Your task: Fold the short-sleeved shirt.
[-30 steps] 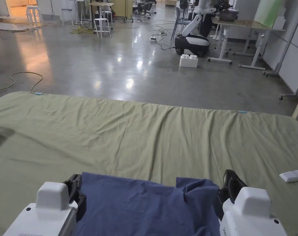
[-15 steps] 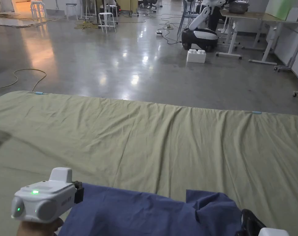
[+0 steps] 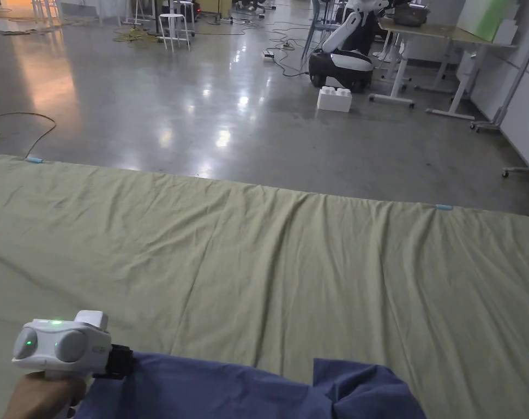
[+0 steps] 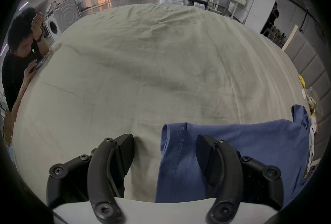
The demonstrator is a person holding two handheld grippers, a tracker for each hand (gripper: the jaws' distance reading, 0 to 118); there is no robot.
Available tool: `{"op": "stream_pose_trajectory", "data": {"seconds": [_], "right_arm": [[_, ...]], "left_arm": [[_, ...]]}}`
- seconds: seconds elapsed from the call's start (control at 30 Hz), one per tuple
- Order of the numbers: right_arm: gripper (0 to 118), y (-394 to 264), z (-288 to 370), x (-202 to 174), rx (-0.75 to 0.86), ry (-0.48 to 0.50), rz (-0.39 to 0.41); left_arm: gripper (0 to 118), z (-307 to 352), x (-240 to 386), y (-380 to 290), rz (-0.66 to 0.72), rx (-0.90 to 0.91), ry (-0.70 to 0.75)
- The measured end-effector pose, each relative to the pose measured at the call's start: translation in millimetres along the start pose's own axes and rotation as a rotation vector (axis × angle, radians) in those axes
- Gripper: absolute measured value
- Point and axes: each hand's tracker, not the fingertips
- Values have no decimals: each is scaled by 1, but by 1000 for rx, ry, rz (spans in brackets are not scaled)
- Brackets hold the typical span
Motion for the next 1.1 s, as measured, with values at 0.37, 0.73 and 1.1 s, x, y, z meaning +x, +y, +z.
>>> {"op": "stream_pose_trajectory", "data": {"seconds": [0.37,0.73,1.1], "right_arm": [[20,-4,-51,41,-201,11,-87],[73,25,-174,70,-423,142,-33],[32,0,-211,34,-547,186,66]], "left_arm": [[6,20,17,-15,-85,59,-19],[6,109,8,-40,-113,208,24],[6,115,2,-57,-94,215,30]]}}
